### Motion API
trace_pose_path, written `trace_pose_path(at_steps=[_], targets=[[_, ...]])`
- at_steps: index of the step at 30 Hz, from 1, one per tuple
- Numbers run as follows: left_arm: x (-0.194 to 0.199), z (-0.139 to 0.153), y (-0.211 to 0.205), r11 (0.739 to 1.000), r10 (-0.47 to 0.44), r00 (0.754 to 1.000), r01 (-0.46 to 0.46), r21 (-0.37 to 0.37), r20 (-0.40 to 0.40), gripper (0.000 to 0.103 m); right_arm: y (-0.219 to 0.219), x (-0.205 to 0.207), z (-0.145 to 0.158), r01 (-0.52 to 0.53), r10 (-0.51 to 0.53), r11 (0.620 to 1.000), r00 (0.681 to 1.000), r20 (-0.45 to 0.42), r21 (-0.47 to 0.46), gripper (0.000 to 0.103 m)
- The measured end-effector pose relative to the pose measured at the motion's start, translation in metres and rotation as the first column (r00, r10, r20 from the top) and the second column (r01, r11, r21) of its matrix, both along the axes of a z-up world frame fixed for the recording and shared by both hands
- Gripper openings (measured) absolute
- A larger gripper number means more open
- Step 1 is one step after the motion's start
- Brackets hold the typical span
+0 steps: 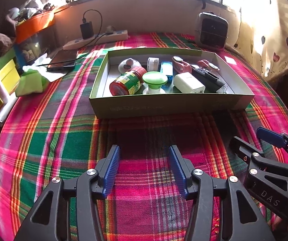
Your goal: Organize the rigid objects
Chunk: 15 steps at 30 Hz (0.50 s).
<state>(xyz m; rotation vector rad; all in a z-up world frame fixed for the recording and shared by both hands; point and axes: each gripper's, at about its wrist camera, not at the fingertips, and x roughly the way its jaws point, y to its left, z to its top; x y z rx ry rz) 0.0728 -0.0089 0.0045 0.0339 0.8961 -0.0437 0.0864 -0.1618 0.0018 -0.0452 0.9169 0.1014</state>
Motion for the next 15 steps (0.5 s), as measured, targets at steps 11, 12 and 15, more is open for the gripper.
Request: trace_pose_path(at_steps=[11,12,15], targets=[[0.0006,-0.0002,-0.0024,1.000,0.023,1.000,-0.023,0.005,-0.001,0.053,-0.0026,0.0029,-0.0010,0.015,-0.015,1.000,1.000,-0.009,0.001,0.074],[0.0006,-0.0002,-0.0026,1.000,0.023,1.000,-0.023,0.006,-0.001,0.053,-0.0020,0.0030,-0.0011,0.013,-0.013,1.000,1.000,-0.010,0.001,0.074],[0.0006,-0.0003,-0.0024,1.000,0.023,1.000,-0.023,0.003,-0.001,0.053,-0.0014,0.0034,-0.0014,0.010,-0.010,1.000,1.000,-0.011,0.000,0.076]])
